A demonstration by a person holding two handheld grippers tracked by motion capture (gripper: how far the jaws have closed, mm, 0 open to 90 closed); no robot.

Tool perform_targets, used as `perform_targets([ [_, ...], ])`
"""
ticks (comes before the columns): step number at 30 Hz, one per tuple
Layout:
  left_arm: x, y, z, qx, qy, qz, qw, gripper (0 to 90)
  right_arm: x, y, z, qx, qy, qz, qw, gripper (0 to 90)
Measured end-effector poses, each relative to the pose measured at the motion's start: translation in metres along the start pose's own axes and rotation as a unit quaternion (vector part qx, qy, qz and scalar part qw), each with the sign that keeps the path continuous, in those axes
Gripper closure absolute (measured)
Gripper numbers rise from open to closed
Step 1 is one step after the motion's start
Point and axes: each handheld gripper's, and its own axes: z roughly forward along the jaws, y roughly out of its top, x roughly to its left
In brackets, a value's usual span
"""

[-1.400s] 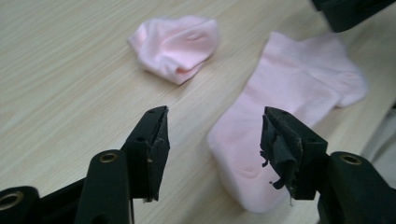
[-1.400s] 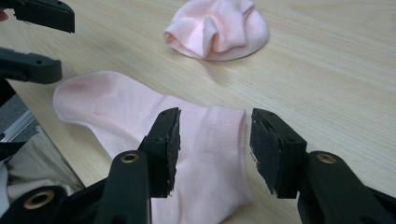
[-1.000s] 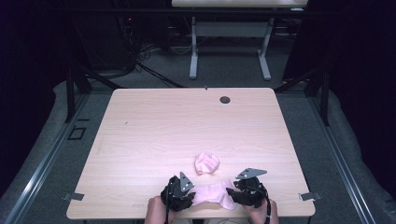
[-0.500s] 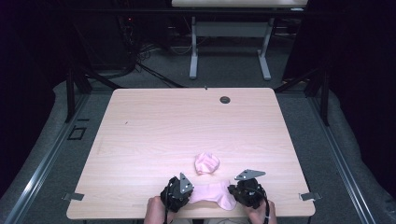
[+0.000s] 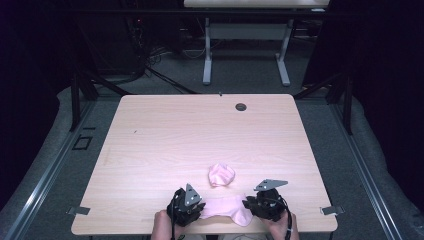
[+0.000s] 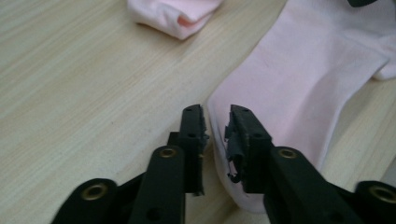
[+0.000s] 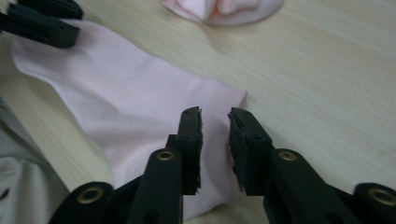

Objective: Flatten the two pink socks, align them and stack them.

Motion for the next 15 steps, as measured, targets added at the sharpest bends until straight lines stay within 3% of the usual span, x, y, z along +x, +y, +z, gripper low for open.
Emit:
perform_targets([
  [2, 0.002, 0.002, 0.0, 0.0, -0.001, 0.0, 1.0, 64.2, 0.0, 0.004, -0.002, -0.008, 0.002, 0.0, 1.0, 64.6],
  [3, 0.004, 0.005, 0.0, -0.003, 0.004, -0.002, 1.0, 55.5, 0.0, 0.014, -0.006, -0.016, -0.001, -0.01, 0.9998, 60.7],
  [5, 0.007, 0.009, 0.002, -0.004, 0.007, -0.007, 0.9999, 52.3, 0.0, 0.02, -0.008, -0.017, -0.003, -0.014, 0.9998, 58.7],
  [6, 0.01, 0.014, 0.004, -0.003, 0.008, -0.012, 0.9999, 45.3, 0.001, 0.031, -0.008, -0.029, -0.006, -0.023, 0.9993, 57.6],
  [10, 0.014, 0.019, 0.007, -0.006, 0.014, -0.018, 0.9997, 33.1, 0.001, 0.051, -0.003, -0.026, -0.01, -0.037, 0.9989, 55.5],
  [11, 0.015, 0.02, 0.008, -0.007, 0.014, -0.02, 0.9997, 29.5, 0.002, 0.063, 0.004, -0.021, -0.01, -0.047, 0.9986, 54.8],
  [14, 0.02, 0.023, 0.011, -0.008, 0.017, -0.027, 0.9995, 23.3, 0.002, 0.073, 0.012, -0.014, -0.012, -0.055, 0.9983, 53.7],
  [15, 0.023, 0.024, 0.012, -0.01, 0.02, -0.032, 0.9992, 18.5, 0.0, 0.082, 0.022, -0.005, -0.009, -0.055, 0.9984, 51.7],
])
